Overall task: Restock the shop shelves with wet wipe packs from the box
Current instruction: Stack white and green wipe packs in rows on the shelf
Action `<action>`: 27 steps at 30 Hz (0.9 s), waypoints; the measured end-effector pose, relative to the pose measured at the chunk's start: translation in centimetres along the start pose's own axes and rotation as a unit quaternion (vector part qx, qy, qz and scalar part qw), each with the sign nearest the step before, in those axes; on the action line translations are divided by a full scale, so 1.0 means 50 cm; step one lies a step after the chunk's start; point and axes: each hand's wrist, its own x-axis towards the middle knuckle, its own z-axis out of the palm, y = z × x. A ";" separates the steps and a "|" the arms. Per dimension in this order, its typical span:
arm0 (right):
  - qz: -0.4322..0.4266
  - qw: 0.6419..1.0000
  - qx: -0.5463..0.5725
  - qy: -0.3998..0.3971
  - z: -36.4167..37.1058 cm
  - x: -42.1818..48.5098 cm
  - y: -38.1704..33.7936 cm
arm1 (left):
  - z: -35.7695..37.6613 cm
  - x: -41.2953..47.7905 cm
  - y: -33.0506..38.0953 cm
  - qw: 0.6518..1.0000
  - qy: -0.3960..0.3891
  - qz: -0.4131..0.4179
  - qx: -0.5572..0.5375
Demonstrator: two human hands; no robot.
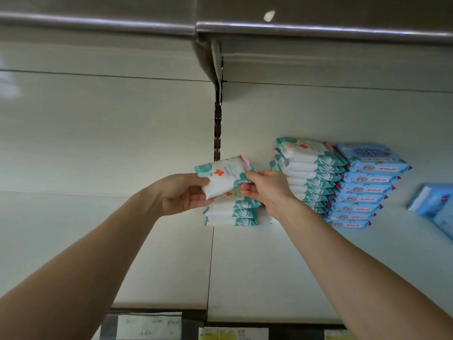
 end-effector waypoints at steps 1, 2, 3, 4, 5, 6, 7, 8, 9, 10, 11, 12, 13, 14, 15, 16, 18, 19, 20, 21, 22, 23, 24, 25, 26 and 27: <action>0.007 1.000 -0.007 -0.008 -0.001 -0.001 0.001 | 0.005 0.001 0.000 0.999 0.024 -0.002 0.030; 0.010 1.000 -0.022 -0.016 -0.002 -0.004 0.002 | 0.007 0.003 0.002 0.997 0.057 0.001 0.055; 0.009 0.999 -0.046 -0.017 -0.003 -0.006 0.003 | 0.007 0.007 0.002 0.993 0.095 0.005 0.071; 0.004 0.997 -0.070 -0.011 -0.003 -0.009 0.005 | 0.009 0.010 0.002 0.988 0.131 0.010 0.085; -0.003 0.996 -0.090 -0.004 -0.002 -0.010 0.007 | 0.012 0.012 0.000 0.981 0.165 0.016 0.098; -0.008 0.995 -0.102 0.001 0.002 -0.012 0.008 | 0.016 0.015 -0.003 0.975 0.194 0.023 0.106; -0.013 0.994 -0.107 0.002 0.005 -0.014 0.009 | 0.023 0.018 -0.008 0.969 0.218 0.030 0.110; -0.016 0.994 -0.105 0.005 0.009 -0.017 0.009 | 0.031 0.022 -0.013 0.964 0.239 0.036 0.113; -0.020 0.995 -0.098 0.010 0.012 -0.019 0.009 | 0.039 0.025 -0.017 0.956 0.262 0.049 0.126; -0.023 0.996 -0.089 0.021 0.015 -0.020 0.009 | 0.044 0.031 -0.023 0.940 0.289 0.076 0.163; -0.025 0.996 -0.080 0.033 0.016 -0.020 0.010 | 0.047 0.037 -0.027 0.912 0.318 0.112 0.233; -0.024 0.996 -0.072 0.043 0.016 -0.021 0.012 | 0.046 0.040 -0.031 0.869 0.344 0.152 0.323; -0.022 0.996 -0.065 0.049 0.015 -0.022 0.015 | 0.046 0.040 -0.033 0.820 0.360 0.184 0.404; -0.020 0.997 -0.058 0.052 0.012 -0.023 0.016 | 0.045 0.038 -0.035 0.786 0.370 0.213 0.447; -0.017 0.997 -0.048 0.050 0.008 -0.022 0.017 | 0.046 0.037 -0.035 0.774 0.369 0.233 0.460; -0.012 0.998 -0.039 0.045 0.003 -0.021 0.017 | 0.048 0.037 -0.034 0.781 0.359 0.246 0.447; 0.001 0.999 -0.038 0.040 -0.008 -0.016 0.015 | 0.054 0.040 -0.032 0.838 0.316 0.254 0.366; 0.005 0.998 -0.054 0.041 -0.015 -0.012 0.015 | 0.056 0.043 -0.032 0.869 0.286 0.240 0.324; 0.004 0.996 -0.079 0.042 -0.022 -0.008 0.015 | 0.057 0.045 -0.034 0.893 0.262 0.221 0.291; -0.004 0.993 -0.109 0.044 -0.026 -0.004 0.015 | 0.056 0.047 -0.036 0.905 0.252 0.203 0.277; -0.016 0.989 -0.141 0.045 -0.030 0.001 0.017 | 0.054 0.048 -0.039 0.904 0.254 0.197 0.283; -0.029 0.983 -0.175 0.048 -0.033 0.006 0.019 | 0.051 0.051 -0.041 0.896 0.261 0.195 0.300; -0.044 0.975 -0.210 0.053 -0.032 0.011 0.021 | 0.048 0.052 -0.043 0.885 0.271 0.198 0.322; -0.065 0.963 -0.255 0.062 -0.030 0.016 0.025 | 0.046 0.053 -0.044 0.873 0.281 0.199 0.344; -0.094 0.942 -0.313 0.075 -0.027 0.021 0.029 | 0.044 0.054 -0.046 0.864 0.289 0.196 0.362; -0.125 0.915 -0.374 0.088 -0.025 0.024 0.033 | 0.042 0.056 -0.047 0.859 0.294 0.191 0.373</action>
